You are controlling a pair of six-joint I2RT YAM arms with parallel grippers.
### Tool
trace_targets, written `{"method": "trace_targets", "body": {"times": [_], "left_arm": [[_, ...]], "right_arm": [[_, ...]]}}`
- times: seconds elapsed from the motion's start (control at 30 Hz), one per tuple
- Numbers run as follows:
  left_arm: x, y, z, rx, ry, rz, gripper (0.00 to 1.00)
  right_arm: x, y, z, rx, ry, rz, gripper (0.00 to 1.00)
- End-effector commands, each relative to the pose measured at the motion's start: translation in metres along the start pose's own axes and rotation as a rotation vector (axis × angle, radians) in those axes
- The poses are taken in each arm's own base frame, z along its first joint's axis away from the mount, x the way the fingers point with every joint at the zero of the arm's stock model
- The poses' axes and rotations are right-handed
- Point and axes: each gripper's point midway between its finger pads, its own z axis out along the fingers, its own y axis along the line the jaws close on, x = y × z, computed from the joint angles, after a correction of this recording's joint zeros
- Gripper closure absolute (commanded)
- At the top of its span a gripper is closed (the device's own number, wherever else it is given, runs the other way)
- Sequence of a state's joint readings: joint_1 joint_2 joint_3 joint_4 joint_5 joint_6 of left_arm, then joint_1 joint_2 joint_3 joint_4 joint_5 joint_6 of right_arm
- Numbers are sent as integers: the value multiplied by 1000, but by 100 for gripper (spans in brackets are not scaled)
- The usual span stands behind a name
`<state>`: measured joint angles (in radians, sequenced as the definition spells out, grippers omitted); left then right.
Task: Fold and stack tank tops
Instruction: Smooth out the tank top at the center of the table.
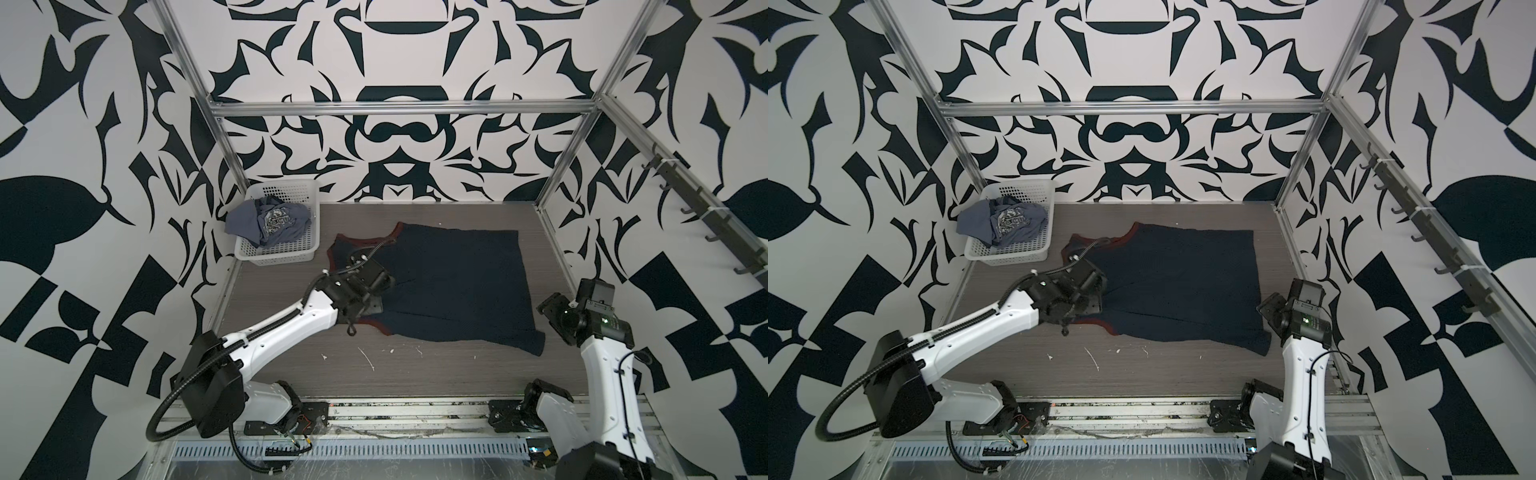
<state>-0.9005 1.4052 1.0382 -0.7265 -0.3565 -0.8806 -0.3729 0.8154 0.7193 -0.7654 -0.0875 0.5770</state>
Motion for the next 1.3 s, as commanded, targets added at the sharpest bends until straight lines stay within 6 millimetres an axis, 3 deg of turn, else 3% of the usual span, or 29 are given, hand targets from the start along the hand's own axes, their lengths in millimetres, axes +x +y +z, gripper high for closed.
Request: {"method": "trace_targets", "body": {"times": [0.0, 0.13, 0.3, 0.47, 0.6, 0.73, 0.87, 1.13, 1.27], "left_arm": [[52, -8, 20, -35, 129, -6, 39], [85, -27, 45, 15, 217, 0, 45], [94, -38, 69, 18, 248, 18, 52], [75, -44, 82, -18, 214, 36, 58], [48, -38, 86, -29, 157, -5, 58], [29, -46, 81, 1, 124, -3, 55], [26, -51, 86, 1, 131, 12, 52], [26, -57, 96, 7, 140, 16, 60], [28, -57, 100, -12, 153, 29, 69]], "right_arm": [[-1, 21, -12, -56, -21, -50, 29], [7, 35, -9, -84, -1, -82, 28], [11, 39, -4, -99, 17, -85, 28], [13, 38, -2, -103, 17, -87, 28], [14, 36, -1, -97, 20, -99, 28], [16, 36, 3, -96, 32, -99, 28], [17, 35, 7, -93, 36, -100, 28], [20, 35, 11, -93, 47, -100, 29], [22, 35, 13, -96, 57, -99, 30]]}}
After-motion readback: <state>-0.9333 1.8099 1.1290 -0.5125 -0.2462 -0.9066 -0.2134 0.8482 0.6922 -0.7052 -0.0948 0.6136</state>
